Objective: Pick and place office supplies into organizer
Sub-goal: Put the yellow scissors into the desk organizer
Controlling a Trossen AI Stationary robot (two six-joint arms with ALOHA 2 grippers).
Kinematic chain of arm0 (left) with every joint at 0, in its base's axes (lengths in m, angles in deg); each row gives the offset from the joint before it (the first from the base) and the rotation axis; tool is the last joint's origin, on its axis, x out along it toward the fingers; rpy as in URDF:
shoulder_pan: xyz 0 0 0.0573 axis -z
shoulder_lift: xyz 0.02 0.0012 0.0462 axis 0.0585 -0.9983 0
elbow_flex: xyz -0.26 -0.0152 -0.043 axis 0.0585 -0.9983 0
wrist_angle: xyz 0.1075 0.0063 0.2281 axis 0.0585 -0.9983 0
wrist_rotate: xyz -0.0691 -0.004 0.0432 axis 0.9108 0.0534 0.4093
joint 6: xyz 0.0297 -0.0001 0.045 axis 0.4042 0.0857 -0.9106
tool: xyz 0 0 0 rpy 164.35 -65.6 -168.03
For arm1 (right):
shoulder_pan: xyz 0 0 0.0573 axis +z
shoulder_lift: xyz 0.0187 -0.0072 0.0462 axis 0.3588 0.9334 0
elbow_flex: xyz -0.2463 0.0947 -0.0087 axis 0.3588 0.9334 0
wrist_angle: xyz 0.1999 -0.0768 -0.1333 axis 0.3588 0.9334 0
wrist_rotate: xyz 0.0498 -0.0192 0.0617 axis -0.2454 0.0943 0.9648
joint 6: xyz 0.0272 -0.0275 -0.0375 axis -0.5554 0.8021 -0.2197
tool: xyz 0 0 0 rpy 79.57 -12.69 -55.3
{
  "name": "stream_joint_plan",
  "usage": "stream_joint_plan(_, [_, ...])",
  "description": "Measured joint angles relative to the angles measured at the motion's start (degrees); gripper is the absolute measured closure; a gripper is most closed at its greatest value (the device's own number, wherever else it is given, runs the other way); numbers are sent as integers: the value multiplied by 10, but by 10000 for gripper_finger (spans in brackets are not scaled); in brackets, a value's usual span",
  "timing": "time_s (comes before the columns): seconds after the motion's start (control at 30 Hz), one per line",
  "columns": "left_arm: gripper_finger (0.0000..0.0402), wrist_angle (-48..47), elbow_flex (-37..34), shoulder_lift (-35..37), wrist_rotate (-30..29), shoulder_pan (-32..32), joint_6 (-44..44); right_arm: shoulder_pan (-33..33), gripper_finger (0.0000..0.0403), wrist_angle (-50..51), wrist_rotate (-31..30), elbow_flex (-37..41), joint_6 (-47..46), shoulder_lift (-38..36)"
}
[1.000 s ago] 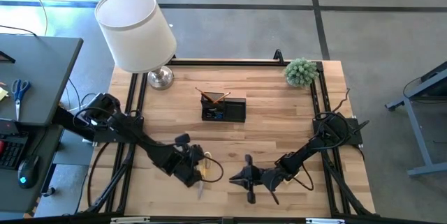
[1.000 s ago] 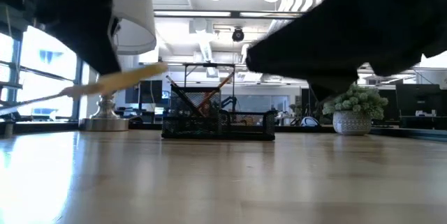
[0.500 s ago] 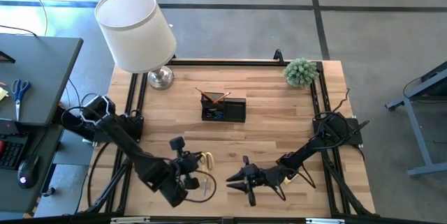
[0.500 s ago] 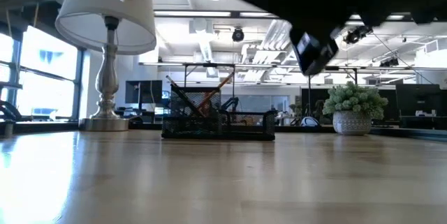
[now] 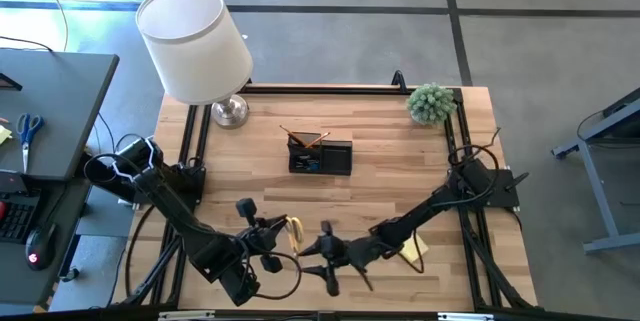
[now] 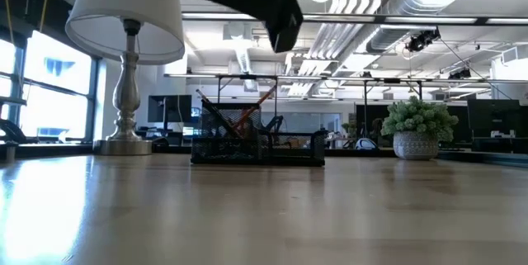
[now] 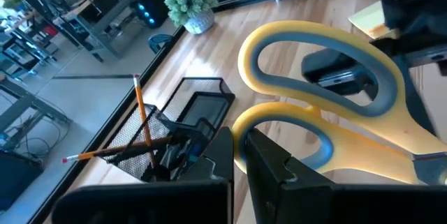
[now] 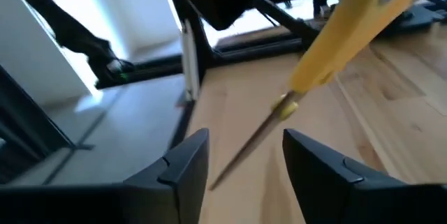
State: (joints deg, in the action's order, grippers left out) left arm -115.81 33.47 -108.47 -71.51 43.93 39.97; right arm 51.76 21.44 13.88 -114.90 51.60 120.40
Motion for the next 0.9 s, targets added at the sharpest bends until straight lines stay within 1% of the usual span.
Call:
stream_joint_plan(0.07, [400, 0, 0, 0, 0, 0, 0, -1, 219, 39, -8, -18, 0, 0])
stream_joint_plan(0.13, [400, 0, 0, 0, 3, 0, 0, -2, 218, 50, -22, -26, 0, 0])
stream_joint_plan(0.23, [401, 0, 0, 0, 5, 0, 0, -1, 218, 47, -34, -28, -1, 0])
stream_joint_plan(0.37, [401, 0, 0, 0, 5, 0, 0, -1, 219, 46, -76, -28, -15, 0])
stream_joint_plan(0.43, [401, 1, 0, 0, 8, 0, 0, -1, 219, 46, -85, -28, -15, 0])
stream_joint_plan(0.6, [401, 2, 0, 0, 9, -1, 0, -3, 219, 20, -118, -28, -12, 0])
stream_joint_plan(0.8, [401, 1, 0, 0, 13, -1, 0, -13, 220, 20, -120, -28, -27, 0])
stream_joint_plan(0.9, [401, 1, 0, 0, 13, -1, 0, -15, 230, 24, -118, -28, -30, 0])
